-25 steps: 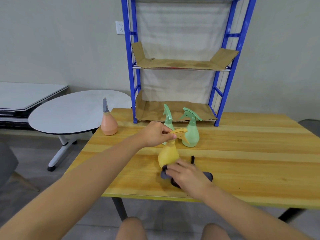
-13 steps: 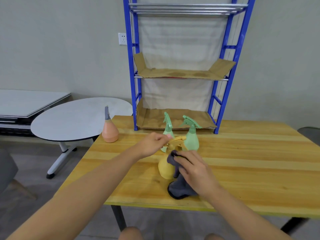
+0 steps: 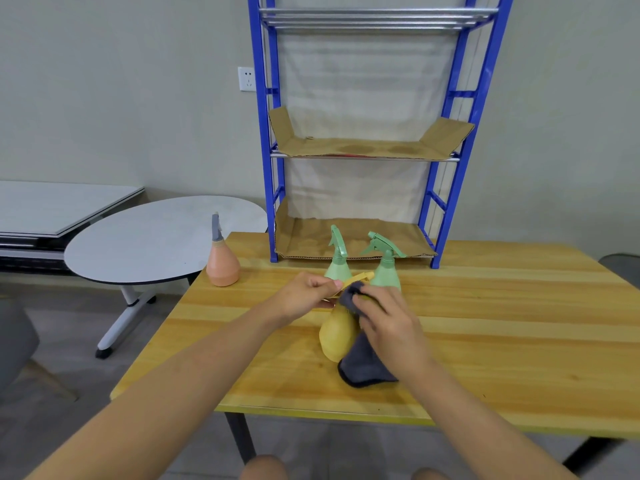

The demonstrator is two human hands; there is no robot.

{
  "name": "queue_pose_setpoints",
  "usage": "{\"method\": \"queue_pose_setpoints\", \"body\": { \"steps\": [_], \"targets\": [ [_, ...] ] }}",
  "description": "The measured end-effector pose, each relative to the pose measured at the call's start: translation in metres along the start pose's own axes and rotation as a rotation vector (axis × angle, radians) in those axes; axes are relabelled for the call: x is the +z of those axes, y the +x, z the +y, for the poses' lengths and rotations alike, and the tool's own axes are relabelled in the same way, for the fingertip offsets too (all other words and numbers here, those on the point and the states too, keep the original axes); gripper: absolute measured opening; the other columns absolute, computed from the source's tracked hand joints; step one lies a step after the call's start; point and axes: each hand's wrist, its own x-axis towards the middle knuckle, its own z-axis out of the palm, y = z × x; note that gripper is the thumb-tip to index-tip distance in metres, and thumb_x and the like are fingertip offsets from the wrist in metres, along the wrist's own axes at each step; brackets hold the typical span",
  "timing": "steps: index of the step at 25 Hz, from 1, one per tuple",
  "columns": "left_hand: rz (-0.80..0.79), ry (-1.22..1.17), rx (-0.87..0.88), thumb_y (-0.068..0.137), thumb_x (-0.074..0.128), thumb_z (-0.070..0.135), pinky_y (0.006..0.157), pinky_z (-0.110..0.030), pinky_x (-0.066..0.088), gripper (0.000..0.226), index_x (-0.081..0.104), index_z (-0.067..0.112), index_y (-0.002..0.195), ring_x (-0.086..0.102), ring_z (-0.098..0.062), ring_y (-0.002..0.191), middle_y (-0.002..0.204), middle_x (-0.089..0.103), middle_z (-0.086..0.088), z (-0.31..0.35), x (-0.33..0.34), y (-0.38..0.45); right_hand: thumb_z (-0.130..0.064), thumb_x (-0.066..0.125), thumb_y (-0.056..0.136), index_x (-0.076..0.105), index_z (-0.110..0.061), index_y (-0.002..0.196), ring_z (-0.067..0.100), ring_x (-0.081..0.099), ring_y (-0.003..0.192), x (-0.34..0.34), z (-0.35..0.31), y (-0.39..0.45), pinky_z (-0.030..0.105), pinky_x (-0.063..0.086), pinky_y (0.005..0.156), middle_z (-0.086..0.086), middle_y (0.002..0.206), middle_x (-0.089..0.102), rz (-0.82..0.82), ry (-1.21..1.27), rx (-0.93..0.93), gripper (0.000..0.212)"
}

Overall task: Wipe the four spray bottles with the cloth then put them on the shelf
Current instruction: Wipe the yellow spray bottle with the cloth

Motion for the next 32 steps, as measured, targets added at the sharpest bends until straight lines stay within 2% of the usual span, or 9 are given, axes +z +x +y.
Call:
{"method": "queue_pose_setpoints", "body": {
  "steps": [2, 7, 11, 15, 17, 20, 25, 28, 32],
  "targets": [
    [0.002, -0.026, 0.010, 0.102, 0.059, 0.026, 0.098, -0.035, 0.057, 0.038, 0.072, -0.010, 0.104, 0.069, -0.018, 0.105, 0.116, 0.072, -0.020, -0.002, 0.003, 0.001, 0.005, 0.075, 0.077, 0.072, -0.007, 0.103, 0.027, 0.059, 0.099, -0.001, 0.004, 0.007, 0.036, 0.055, 0.077, 0.005, 0.114, 0.064, 0.058, 0.003, 0.125, 0.028],
    [-0.008, 0.005, 0.013, 0.101, 0.060, 0.029, 0.097, -0.037, 0.058, 0.044, 0.067, -0.014, 0.098, 0.065, -0.020, 0.093, 0.094, 0.068, -0.015, -0.003, 0.000, 0.002, 0.004, 0.069, 0.081, 0.069, -0.010, 0.107, 0.026, 0.057, 0.096, 0.007, -0.012, -0.006, 0.036, 0.053, 0.080, 0.002, 0.117, 0.063, -0.124, -0.050, -0.191, 0.029],
    [0.025, -0.004, 0.014, 0.101, 0.060, 0.027, 0.099, -0.036, 0.057, 0.038, 0.073, -0.008, 0.104, 0.069, -0.023, 0.107, 0.113, 0.074, -0.016, -0.004, 0.003, 0.002, 0.002, 0.075, 0.078, 0.072, -0.009, 0.102, 0.026, 0.059, 0.095, -0.002, -0.001, 0.012, 0.034, 0.054, 0.080, 0.004, 0.112, 0.065, 0.043, -0.042, 0.088, 0.027],
    [0.021, 0.118, 0.063, 0.099, 0.061, 0.041, 0.083, -0.043, 0.052, 0.052, 0.065, -0.008, 0.084, 0.054, -0.022, 0.077, 0.078, 0.059, -0.011, -0.008, -0.002, 0.002, 0.004, 0.069, 0.079, 0.069, -0.011, 0.105, 0.024, 0.055, 0.094, 0.010, -0.020, -0.004, 0.032, 0.051, 0.081, 0.001, 0.114, 0.063, -0.141, -0.047, -0.211, 0.031],
    [0.020, 0.069, 0.036, 0.100, 0.060, 0.040, 0.096, -0.046, 0.056, 0.050, 0.069, -0.009, 0.093, 0.066, -0.022, 0.088, 0.091, 0.071, -0.011, -0.007, -0.001, 0.001, 0.004, 0.073, 0.077, 0.070, -0.012, 0.106, 0.024, 0.056, 0.098, 0.003, -0.008, 0.002, 0.032, 0.053, 0.081, 0.000, 0.117, 0.063, -0.122, -0.031, -0.104, 0.033],
    [0.030, 0.013, -0.001, 0.101, 0.060, 0.030, 0.100, -0.035, 0.056, 0.037, 0.075, -0.004, 0.103, 0.070, -0.023, 0.111, 0.112, 0.076, -0.010, -0.004, 0.004, 0.001, 0.003, 0.077, 0.073, 0.072, -0.012, 0.105, 0.023, 0.057, 0.102, -0.006, 0.013, 0.009, 0.035, 0.056, 0.078, -0.001, 0.115, 0.063, -0.031, -0.023, 0.198, 0.036],
    [0.038, 0.030, 0.040, 0.102, 0.058, 0.031, 0.098, -0.031, 0.056, 0.044, 0.072, -0.010, 0.099, 0.070, -0.028, 0.110, 0.109, 0.074, -0.020, -0.008, 0.004, 0.005, 0.000, 0.075, 0.076, 0.072, -0.012, 0.104, 0.024, 0.059, 0.098, -0.003, 0.000, 0.004, 0.031, 0.055, 0.078, 0.000, 0.114, 0.065, -0.084, -0.016, 0.024, 0.031],
    [0.025, 0.052, 0.033, 0.100, 0.059, 0.037, 0.101, -0.034, 0.055, 0.047, 0.071, -0.008, 0.101, 0.069, -0.029, 0.112, 0.111, 0.073, -0.021, -0.009, 0.003, 0.005, 0.000, 0.077, 0.075, 0.073, -0.012, 0.105, 0.022, 0.058, 0.099, 0.000, 0.018, 0.001, 0.031, 0.055, 0.082, -0.002, 0.115, 0.066, -0.084, 0.030, 0.188, 0.033],
    [0.054, 0.126, 0.019, 0.101, 0.056, 0.042, 0.103, -0.033, 0.054, 0.036, 0.080, 0.015, 0.099, 0.071, -0.013, 0.107, 0.106, 0.078, 0.001, -0.006, 0.008, 0.002, 0.002, 0.077, 0.075, 0.074, -0.013, 0.108, 0.020, 0.058, 0.098, -0.007, 0.040, -0.007, 0.033, 0.055, 0.086, -0.004, 0.112, 0.069, -0.131, 0.004, 0.326, 0.036]
  ]
}}
